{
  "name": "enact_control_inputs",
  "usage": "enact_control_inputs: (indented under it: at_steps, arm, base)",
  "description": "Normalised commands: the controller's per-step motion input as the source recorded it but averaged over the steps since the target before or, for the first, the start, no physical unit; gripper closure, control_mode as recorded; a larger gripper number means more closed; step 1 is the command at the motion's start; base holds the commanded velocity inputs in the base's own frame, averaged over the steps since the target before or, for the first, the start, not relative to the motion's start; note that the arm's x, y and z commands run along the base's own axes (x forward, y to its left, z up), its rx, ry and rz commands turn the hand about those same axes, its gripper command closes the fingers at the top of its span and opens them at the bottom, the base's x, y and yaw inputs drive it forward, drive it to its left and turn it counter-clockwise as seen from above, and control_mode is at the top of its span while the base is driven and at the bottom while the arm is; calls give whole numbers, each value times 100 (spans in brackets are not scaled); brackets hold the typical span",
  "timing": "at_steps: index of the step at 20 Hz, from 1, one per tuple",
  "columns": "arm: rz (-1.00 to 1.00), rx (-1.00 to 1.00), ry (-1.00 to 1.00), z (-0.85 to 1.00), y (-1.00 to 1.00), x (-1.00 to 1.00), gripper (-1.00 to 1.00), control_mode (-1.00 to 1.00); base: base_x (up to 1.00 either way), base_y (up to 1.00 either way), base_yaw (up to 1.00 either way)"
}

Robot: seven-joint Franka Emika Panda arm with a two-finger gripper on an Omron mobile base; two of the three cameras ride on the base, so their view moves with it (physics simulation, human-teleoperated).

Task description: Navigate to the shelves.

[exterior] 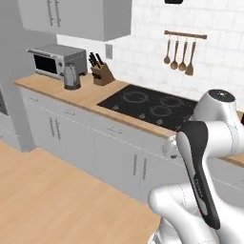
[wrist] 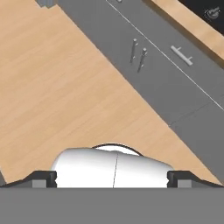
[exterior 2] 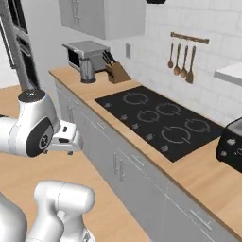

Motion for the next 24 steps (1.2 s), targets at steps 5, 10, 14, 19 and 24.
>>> enact_control_inputs:
  at_steps: [5, 10, 14, 19, 24]
  arm:
    - [0, 0, 0, 0, 0, 0, -100, 100]
    - [0, 0, 0, 0, 0, 0, -100, 100]
    - [0, 0, 0, 0, 0, 0, -100, 100]
    - [0, 0, 0, 0, 0, 0, -100, 100]
    - [0, 0, 0, 0, 0, 0, -100, 100]
  base:
    - [0, -17, -61]
    - [0, -17, -57]
    - [0, -7, -49]
    - [7, -10, -37]
    - [54, -45, -20]
